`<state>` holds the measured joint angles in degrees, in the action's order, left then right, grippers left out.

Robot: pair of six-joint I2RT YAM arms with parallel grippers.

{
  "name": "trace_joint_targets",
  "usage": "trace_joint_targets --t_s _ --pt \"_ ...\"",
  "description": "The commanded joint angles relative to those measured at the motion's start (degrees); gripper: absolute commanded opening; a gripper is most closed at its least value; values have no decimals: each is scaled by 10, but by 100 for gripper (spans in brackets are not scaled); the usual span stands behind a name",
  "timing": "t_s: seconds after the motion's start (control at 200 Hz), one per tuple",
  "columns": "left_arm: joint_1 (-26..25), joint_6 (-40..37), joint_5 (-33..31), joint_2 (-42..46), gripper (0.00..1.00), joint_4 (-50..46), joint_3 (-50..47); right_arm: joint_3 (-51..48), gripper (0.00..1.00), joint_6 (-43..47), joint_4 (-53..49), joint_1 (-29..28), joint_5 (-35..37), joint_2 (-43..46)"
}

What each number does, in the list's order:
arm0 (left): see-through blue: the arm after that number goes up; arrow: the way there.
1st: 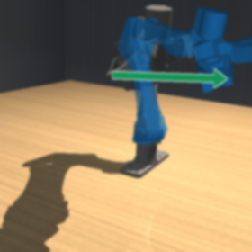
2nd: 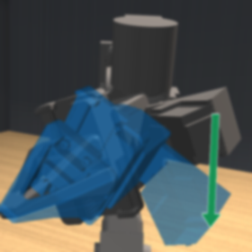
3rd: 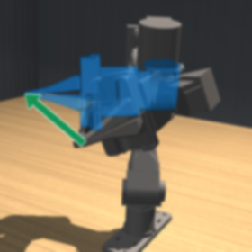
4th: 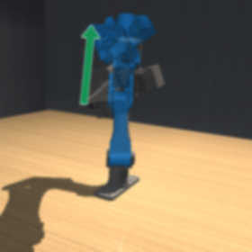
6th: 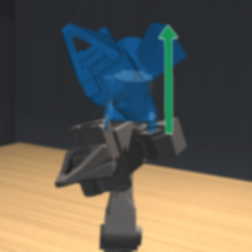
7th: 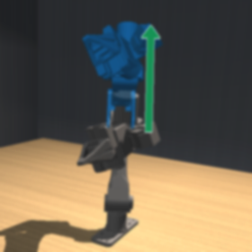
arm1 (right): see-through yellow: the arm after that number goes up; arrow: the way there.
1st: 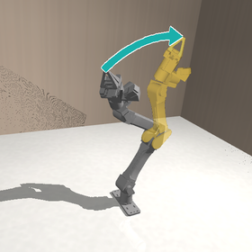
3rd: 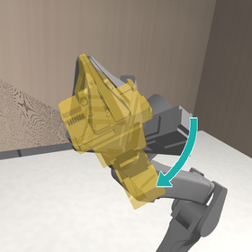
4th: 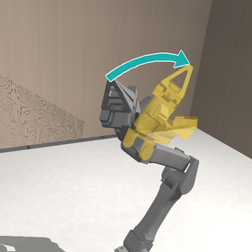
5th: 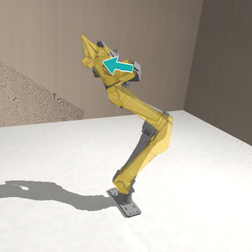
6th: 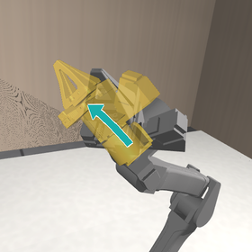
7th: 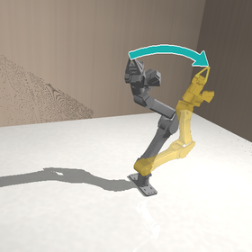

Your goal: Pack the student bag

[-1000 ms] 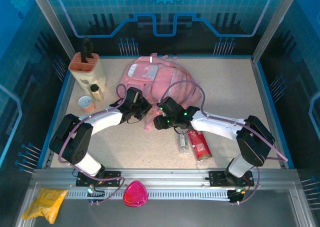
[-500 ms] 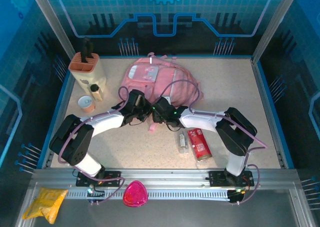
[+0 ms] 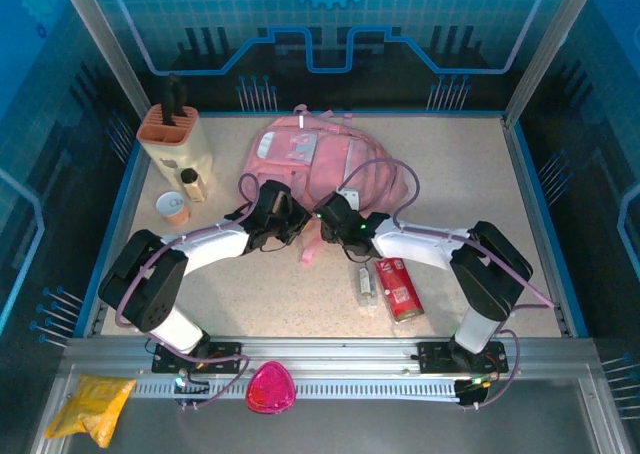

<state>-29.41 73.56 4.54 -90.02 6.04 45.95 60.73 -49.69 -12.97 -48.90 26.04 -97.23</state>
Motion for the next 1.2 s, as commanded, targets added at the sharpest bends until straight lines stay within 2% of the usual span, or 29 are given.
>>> trace_joint_targets --t_s 0.0,0.105,0.325,0.475,0.61,0.885,1.061,1.196 --pt "-12 -15 24 24 0 16 11 12 38 28 -13 4 -12 3" --pt "-13 -13 27 21 0 23 11 45 37 33 -42 5 -22 -24" --pt "-14 -14 23 28 0 19 9 33 36 58 13 -7 -63 -32" --pt "-14 -14 25 28 0 21 11 52 40 47 -18 -1 -42 -46" --pt "-15 -16 24 30 0 18 13 63 39 49 -34 7 -10 -58" --pt "-16 -18 24 31 0 16 13 25 40 91 72 14 -65 -47" --pt "-16 -19 21 31 0 16 12 -35 37 127 176 23 -134 -17" --pt "-16 -20 24 31 0 13 15 -87 38 132 240 31 -151 0"
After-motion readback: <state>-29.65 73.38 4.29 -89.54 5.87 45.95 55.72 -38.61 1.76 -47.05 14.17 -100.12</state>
